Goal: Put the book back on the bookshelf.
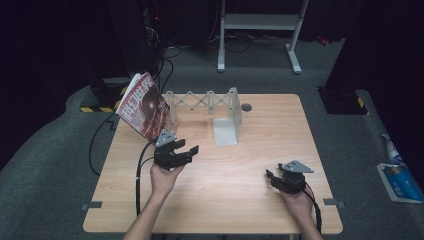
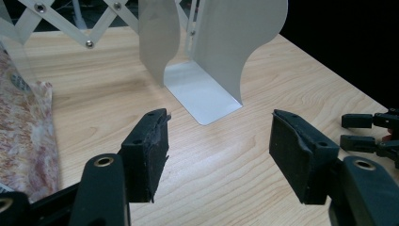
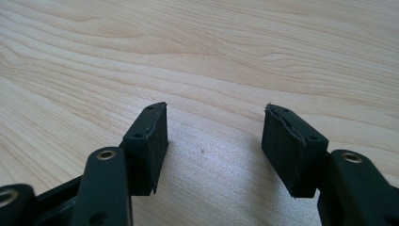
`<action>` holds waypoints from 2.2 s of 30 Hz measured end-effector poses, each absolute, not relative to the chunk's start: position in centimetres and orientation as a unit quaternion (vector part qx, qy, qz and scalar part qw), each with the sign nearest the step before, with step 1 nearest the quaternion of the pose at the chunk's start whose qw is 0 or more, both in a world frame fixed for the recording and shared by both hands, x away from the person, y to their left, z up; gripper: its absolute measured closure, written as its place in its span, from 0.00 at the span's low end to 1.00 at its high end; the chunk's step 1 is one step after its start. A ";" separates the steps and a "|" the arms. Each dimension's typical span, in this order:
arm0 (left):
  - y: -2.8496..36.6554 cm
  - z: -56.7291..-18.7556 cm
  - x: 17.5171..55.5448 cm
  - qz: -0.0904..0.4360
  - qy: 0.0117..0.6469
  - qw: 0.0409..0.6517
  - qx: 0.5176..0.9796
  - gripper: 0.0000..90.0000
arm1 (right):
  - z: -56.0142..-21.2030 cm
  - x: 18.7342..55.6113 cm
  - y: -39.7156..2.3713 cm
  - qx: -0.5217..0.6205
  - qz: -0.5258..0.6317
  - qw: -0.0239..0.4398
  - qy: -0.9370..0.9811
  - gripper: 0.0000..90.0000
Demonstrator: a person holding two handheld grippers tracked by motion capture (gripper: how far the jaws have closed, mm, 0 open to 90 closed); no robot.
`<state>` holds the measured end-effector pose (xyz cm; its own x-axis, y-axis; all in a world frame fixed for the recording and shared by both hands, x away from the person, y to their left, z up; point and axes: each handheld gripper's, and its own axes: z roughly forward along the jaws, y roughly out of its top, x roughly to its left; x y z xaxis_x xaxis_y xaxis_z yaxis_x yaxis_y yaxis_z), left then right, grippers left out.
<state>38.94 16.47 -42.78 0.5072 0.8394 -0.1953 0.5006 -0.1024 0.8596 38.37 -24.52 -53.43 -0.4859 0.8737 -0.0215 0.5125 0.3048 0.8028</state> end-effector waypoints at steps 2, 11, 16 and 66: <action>16.3 -43.0 39.0 0.175 0.464 0.480 0.723 0.42 | -53.4 38.4 -24.5 0.449 0.382 0.236 0.772 0.46; 15.9 -43.7 39.2 0.172 0.465 0.472 0.729 0.42 | -53.4 38.4 -24.5 0.448 0.383 0.237 0.773 0.46; 15.8 -44.0 39.3 0.172 0.465 0.466 0.733 0.42 | -53.4 38.4 -24.5 0.448 0.383 0.237 0.773 0.46; 13.9 -48.3 40.8 0.174 0.475 0.413 0.758 0.43 | -53.4 38.4 -24.5 0.448 0.383 0.236 0.773 0.46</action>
<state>40.84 13.88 -48.26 0.4889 0.8630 -0.1274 0.5753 -0.2091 0.7908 38.36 -24.53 -53.43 -0.4867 0.8733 -0.0218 0.5122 0.3055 0.8027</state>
